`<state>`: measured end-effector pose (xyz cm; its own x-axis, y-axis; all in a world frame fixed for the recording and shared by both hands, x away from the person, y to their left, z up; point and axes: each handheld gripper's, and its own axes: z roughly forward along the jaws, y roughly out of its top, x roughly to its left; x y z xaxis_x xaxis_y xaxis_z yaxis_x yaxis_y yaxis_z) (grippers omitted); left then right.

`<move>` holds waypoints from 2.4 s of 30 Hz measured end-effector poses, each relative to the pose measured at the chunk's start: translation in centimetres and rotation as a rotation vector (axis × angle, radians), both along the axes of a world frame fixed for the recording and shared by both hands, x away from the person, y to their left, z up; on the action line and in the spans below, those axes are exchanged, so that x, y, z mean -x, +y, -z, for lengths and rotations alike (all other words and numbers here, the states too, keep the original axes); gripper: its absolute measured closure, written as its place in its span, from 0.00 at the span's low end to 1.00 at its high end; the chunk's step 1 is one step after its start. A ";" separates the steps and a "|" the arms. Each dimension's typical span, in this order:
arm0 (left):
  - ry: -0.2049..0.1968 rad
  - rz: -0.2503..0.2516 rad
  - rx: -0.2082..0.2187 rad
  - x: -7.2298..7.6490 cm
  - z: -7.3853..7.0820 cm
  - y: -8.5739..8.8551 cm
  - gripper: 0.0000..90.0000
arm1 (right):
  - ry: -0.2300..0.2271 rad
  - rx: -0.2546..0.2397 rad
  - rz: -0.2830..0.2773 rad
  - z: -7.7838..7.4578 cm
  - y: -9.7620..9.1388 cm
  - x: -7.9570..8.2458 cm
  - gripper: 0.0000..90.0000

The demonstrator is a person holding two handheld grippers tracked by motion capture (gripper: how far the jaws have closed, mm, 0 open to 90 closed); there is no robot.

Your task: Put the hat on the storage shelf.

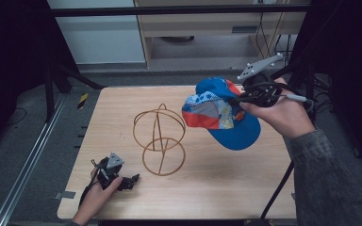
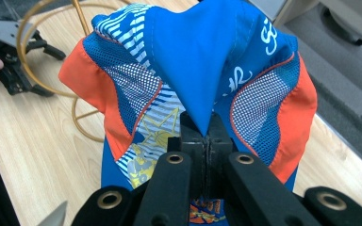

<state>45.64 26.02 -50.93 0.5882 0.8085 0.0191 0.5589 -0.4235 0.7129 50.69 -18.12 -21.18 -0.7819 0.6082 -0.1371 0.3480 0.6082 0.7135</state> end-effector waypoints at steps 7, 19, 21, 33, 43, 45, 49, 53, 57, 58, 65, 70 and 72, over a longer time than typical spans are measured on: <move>0.003 0.001 -0.002 0.0 0.0 0.0 0.00 | -0.023 -0.011 -0.023 -1.3 1.0 0.0 1.00; 0.003 0.001 -0.002 0.0 0.0 0.0 0.00 | -0.039 -0.022 -0.067 -2.2 2.9 0.1 1.00; 0.003 0.001 -0.001 0.0 0.0 0.0 0.00 | -0.045 -0.026 -0.074 -2.3 3.3 0.0 1.00; 0.002 0.002 -0.004 0.0 0.0 0.0 0.00 | -0.060 -0.021 -0.156 -2.4 8.5 -1.0 1.00; 0.001 0.001 -0.002 0.0 0.0 0.0 0.00 | -0.056 -0.013 -0.201 -2.5 11.4 -1.2 1.00; 0.001 0.001 -0.002 0.0 0.0 0.0 0.00 | -0.056 -0.005 -0.210 -2.5 11.9 -1.3 1.00; 0.001 0.002 -0.002 0.0 0.0 0.0 0.00 | -0.050 -0.004 -0.217 -2.3 12.7 -1.5 1.00; 0.003 0.002 0.001 0.0 0.0 -0.1 0.00 | -0.047 0.000 -0.232 -2.1 13.9 -1.8 1.00; 0.003 0.004 0.000 0.0 0.0 -0.1 0.00 | -0.043 0.004 -0.242 -2.1 14.7 -1.9 1.00; 0.003 0.004 0.000 0.0 0.0 -0.1 0.00 | -0.041 0.003 -0.245 -2.0 14.9 -1.9 1.00; 0.001 0.005 -0.002 0.0 0.0 -0.1 0.00 | -0.030 0.016 -0.259 -1.6 16.1 -2.0 1.00; 0.001 0.006 -0.002 0.0 0.0 -0.1 0.00 | -0.028 0.030 -0.265 -1.1 16.8 -2.2 1.00; 0.001 0.006 -0.002 0.0 0.0 -0.1 0.00 | -0.023 0.041 -0.267 -0.7 17.2 -2.3 1.00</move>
<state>45.62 25.94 -50.92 0.5935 0.8046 0.0202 0.5570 -0.4286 0.7114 52.94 -0.94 -20.44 -0.9101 0.3747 -0.1768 0.1559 0.7051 0.6918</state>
